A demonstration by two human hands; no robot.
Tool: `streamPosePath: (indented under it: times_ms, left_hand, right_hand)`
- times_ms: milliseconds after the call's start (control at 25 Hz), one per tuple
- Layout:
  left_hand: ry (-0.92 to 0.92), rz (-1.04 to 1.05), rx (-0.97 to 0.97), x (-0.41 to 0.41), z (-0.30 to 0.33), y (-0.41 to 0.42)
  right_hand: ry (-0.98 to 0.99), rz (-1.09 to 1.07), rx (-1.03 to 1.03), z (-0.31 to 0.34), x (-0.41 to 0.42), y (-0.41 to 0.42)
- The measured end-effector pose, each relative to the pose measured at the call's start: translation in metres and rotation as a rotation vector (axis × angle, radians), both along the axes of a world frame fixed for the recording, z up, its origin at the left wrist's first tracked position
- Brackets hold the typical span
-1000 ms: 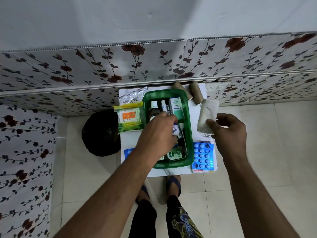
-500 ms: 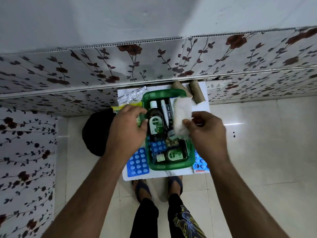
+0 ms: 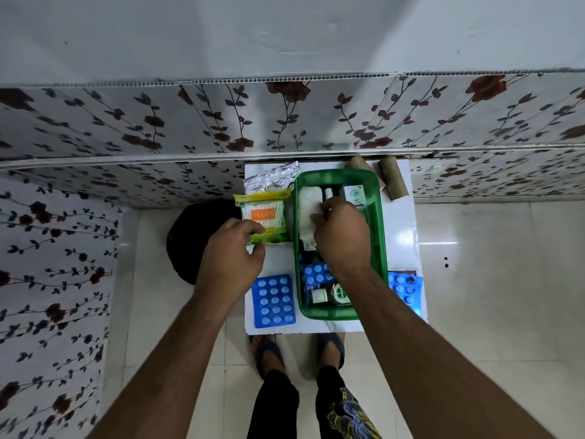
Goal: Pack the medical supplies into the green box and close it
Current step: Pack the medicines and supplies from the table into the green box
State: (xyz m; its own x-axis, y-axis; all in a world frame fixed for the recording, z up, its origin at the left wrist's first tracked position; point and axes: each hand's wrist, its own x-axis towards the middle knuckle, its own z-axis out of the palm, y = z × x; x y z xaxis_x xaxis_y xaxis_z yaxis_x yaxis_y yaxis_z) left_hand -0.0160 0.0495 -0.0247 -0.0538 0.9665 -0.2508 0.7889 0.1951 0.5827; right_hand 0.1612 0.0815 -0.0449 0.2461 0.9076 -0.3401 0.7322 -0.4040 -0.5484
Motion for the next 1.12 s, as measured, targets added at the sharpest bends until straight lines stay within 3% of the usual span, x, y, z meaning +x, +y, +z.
streamPosePath:
  times_ms: [120,280,400,520,880,1120]
  left_hand:
    - [-0.036,0.026,-0.028,-0.004,-0.002,-0.009]
    - [-0.085,0.108,-0.195,-0.01,-0.009,-0.038]
    - [-0.034,0.076,-0.327,-0.007,-0.021,-0.063]
    - [0.046,0.013,-0.295,-0.001,-0.031,-0.077]
    - [0.138,-0.056,-0.161,0.004,-0.042,-0.076]
    - [-0.054,0.031,-0.216,-0.017,-0.008,-0.066]
  right_hand:
    - [0.002,0.021,0.069,0.018,0.012,-0.01]
    - [0.085,-0.29,0.285,0.063,0.068,-0.054]
    - [-0.047,-0.374,0.03,0.045,0.12,-0.096]
    - [-0.077,-0.295,-0.311,0.01,0.138,-0.126]
    - [-0.026,-0.365,-0.262,-0.013,0.139,-0.135]
    - [0.201,-0.474,-0.214,0.011,0.155,-0.126]
